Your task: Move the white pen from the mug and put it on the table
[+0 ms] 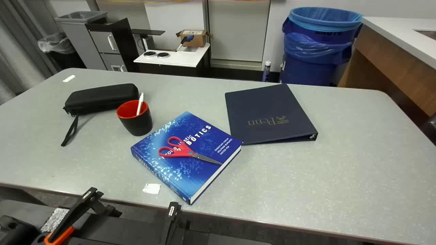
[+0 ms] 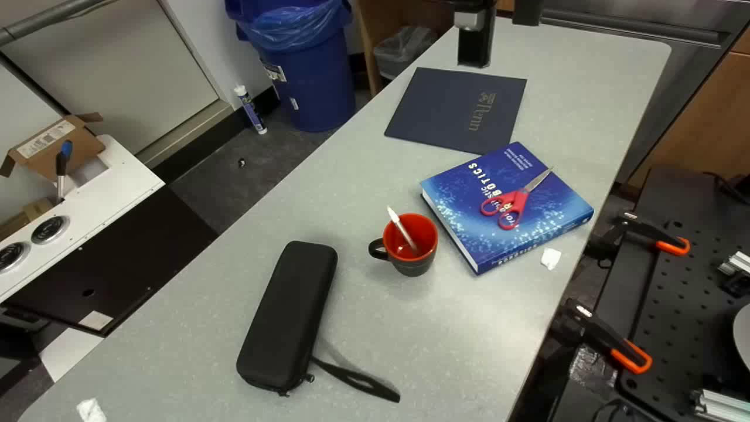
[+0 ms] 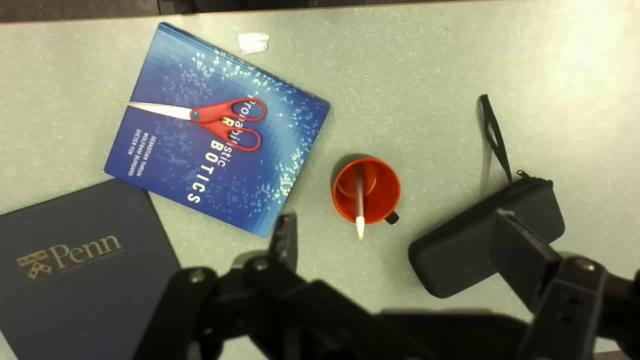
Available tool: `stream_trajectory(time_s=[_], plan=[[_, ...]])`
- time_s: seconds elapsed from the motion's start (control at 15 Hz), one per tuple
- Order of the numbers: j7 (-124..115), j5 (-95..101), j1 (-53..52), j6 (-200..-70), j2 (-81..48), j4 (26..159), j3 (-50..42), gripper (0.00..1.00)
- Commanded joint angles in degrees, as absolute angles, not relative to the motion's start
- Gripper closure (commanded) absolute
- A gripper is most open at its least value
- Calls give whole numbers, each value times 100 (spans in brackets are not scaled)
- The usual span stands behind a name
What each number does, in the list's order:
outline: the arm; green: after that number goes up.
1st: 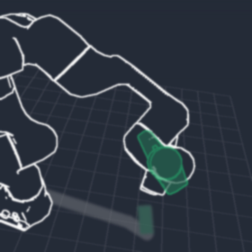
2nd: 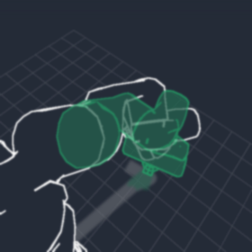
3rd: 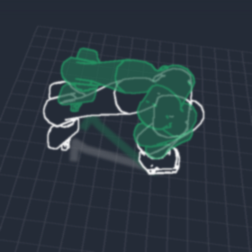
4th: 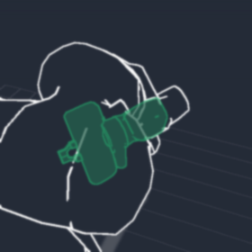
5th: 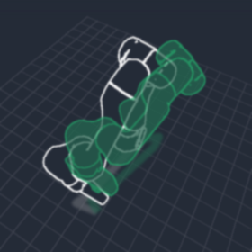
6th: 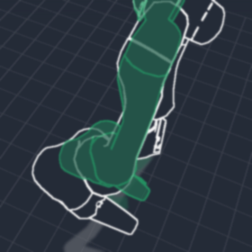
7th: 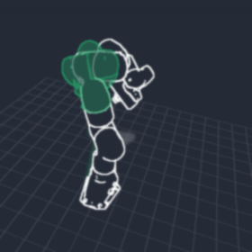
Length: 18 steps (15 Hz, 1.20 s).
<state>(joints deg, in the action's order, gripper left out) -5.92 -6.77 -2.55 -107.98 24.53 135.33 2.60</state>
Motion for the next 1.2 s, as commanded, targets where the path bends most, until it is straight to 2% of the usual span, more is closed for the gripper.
stream_trajectory(time_s=[0.0,0.4,1.13], plan=[[-585,-682,-235,-10784,2449,13524,275,0],[-614,-656,-234,-10883,2446,13566,301,0],[-1692,138,-101,-12701,1752,14232,718,0]])
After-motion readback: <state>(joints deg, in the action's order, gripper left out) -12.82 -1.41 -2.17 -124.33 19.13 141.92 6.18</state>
